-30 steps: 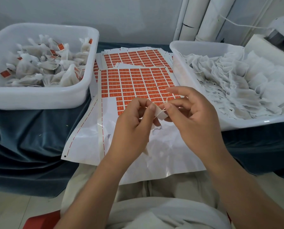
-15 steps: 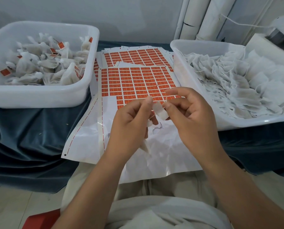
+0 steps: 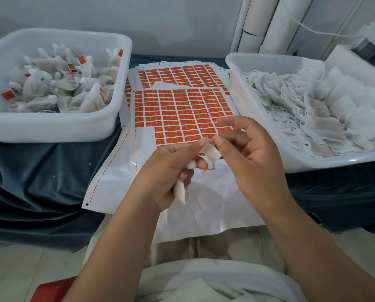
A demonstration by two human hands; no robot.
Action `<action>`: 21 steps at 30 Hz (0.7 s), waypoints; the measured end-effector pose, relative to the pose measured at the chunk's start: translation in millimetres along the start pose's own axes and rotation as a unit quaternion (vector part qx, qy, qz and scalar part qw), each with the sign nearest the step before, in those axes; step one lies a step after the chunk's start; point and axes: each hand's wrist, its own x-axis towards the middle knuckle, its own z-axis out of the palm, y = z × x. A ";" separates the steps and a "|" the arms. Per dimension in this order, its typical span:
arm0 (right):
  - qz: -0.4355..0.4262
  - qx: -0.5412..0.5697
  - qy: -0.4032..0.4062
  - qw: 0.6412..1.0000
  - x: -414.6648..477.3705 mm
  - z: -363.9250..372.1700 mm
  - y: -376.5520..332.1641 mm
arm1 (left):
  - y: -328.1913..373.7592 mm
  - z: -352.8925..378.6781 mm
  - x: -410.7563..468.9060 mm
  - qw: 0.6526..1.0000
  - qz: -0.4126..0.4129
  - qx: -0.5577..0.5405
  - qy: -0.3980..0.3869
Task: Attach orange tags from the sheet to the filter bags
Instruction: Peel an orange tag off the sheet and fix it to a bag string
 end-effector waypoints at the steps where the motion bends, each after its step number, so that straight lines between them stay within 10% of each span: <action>1: -0.002 -0.001 -0.005 1.000 0.3 -0.5 0.5 | -0.6 -1.1 1.0 1.000 -0.001 0.001 0.001; 21: 0.045 0.025 -0.031 0.998 4.1 -4.6 4.5 | -1.9 1.4 -0.7 0.972 0.076 0.218 0.050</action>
